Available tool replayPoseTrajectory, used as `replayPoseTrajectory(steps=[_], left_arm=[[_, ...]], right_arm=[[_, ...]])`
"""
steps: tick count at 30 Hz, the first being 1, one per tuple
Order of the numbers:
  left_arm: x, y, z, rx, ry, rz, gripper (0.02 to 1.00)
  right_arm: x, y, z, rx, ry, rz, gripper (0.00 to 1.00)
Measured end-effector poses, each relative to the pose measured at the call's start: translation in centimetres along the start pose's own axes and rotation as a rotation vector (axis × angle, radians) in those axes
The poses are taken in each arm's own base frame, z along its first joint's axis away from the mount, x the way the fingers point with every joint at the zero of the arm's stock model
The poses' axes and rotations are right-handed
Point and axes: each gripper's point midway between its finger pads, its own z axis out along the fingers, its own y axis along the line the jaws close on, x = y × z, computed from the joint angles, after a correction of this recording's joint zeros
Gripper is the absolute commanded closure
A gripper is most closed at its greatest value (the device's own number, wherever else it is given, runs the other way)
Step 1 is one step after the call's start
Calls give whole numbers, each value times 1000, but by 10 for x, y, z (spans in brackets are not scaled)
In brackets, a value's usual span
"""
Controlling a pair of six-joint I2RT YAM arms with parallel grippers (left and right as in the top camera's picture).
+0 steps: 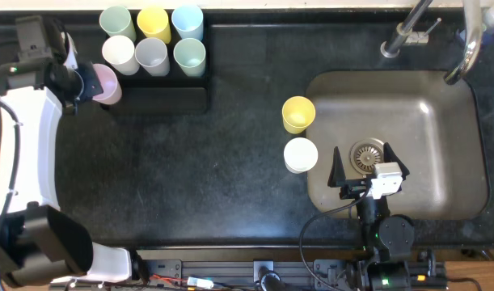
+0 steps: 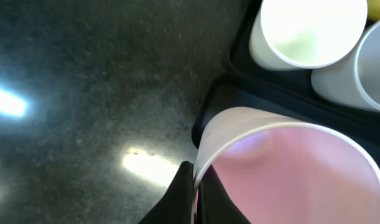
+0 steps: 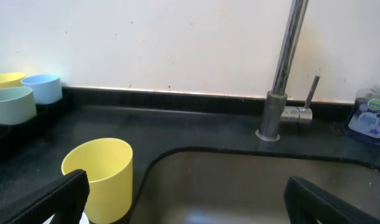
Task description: Store Cups
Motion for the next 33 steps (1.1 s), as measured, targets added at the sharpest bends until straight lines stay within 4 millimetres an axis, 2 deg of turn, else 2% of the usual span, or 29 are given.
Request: replayPoseTrajectory(steps=[12, 21, 24, 26, 29, 31, 33], left_arm=[[-5, -9, 40, 25, 18, 33, 985], [2, -10, 64, 19, 64, 47, 947], [3, -10, 66, 18, 69, 49, 853], [3, -10, 67, 18, 70, 56, 748], [3, -11, 68, 18, 72, 58, 678], [3, -10, 68, 18, 71, 63, 575], [3, -10, 67, 18, 70, 68, 389]], right_arm=[[0, 0, 0, 0, 0, 1, 5], [0, 0, 0, 0, 0, 0, 5], [0, 0, 0, 0, 0, 1, 5], [0, 0, 0, 0, 0, 1, 5], [0, 0, 0, 0, 0, 1, 5], [0, 0, 0, 0, 0, 1, 5], [0, 0, 0, 0, 0, 1, 3]])
